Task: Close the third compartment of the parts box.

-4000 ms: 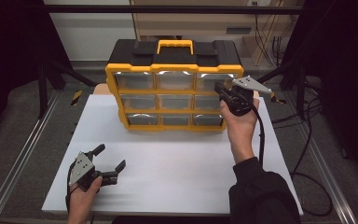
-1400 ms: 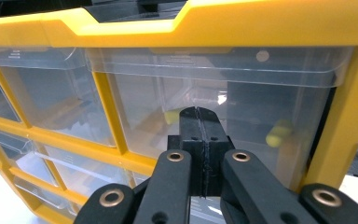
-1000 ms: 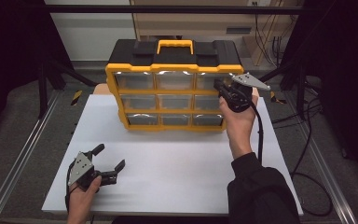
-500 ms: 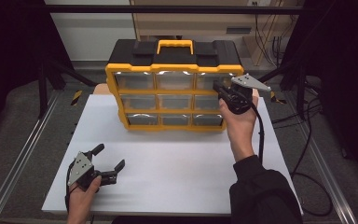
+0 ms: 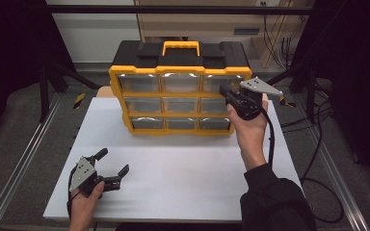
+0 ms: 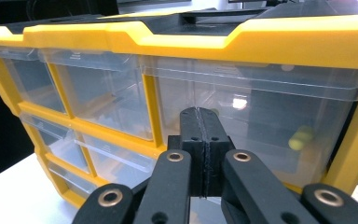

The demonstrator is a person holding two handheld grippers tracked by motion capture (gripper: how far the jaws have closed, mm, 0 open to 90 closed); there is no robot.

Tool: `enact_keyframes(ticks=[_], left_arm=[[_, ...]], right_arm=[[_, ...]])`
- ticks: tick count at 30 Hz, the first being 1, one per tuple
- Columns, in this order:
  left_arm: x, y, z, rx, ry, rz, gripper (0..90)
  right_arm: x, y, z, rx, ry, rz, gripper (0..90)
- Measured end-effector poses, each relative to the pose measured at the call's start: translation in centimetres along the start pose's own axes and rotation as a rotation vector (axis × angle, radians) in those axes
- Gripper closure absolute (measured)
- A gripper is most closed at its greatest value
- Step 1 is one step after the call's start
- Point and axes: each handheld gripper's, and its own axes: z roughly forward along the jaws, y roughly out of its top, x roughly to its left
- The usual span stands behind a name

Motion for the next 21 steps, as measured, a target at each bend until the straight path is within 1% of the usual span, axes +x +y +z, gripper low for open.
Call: enact_keyframes(ticks=[3,6,10,21], left_arm=[[0.1,0.0,0.0,0.0,0.0,0.0,0.9],[0.1,0.0,0.0,0.0,0.001,0.0,0.9],[0.0,0.0,0.0,0.002,0.001,0.001,0.9],[0.1,0.0,-0.1,0.001,0.003,-0.001,0.9]], right_arm=[[0.1,0.0,-0.2,-0.008,0.006,0.001,86.6],[0.2,0.1,-0.5,-0.015,0.007,-0.004,85.4],[0.4,0.2,-0.9,-0.021,0.021,-0.013,83.4],[0.3,0.5,-1.7,-0.046,0.035,-0.01,74.4]])
